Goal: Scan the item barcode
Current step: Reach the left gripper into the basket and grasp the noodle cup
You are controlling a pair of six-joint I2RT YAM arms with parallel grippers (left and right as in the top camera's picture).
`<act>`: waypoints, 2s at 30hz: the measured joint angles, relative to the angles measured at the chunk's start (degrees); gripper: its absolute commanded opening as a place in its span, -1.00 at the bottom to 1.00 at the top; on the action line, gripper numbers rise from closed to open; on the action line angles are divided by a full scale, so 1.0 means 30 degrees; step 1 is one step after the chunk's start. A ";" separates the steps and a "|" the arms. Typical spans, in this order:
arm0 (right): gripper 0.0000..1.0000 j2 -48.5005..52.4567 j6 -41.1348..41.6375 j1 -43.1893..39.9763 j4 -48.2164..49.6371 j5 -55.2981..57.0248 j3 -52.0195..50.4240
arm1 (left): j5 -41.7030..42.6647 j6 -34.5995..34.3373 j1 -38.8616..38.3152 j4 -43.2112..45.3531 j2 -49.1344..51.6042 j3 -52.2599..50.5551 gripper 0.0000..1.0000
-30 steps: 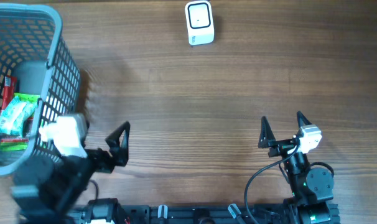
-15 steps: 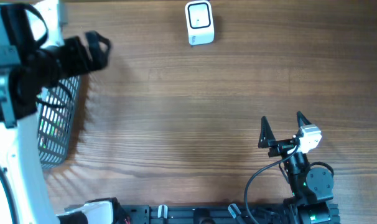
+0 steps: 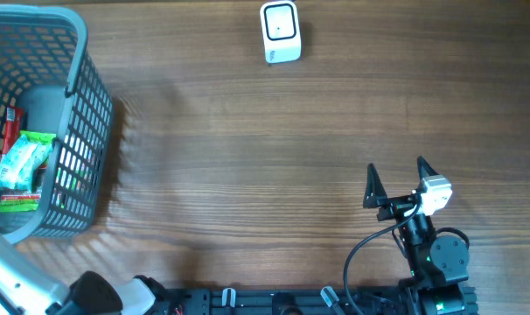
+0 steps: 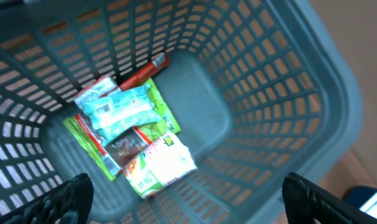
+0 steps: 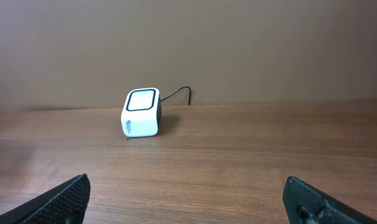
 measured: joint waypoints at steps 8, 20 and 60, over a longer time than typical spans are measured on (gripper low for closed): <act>0.99 0.0000 0.0000 0.0000 0.0007 0.0000 0.0000 | 0.0051 0.4503 0.0087 -0.0918 0.3840 -0.0007 1.00; 1.00 0.0000 0.0000 0.0000 0.0000 0.0000 0.0000 | 0.0109 0.5340 0.0087 -0.1195 0.4233 -0.0007 1.00; 0.99 0.0000 0.0000 0.0000 0.0000 0.0000 0.0000 | 0.2142 2.0050 0.1020 0.2076 0.4328 -0.7089 1.00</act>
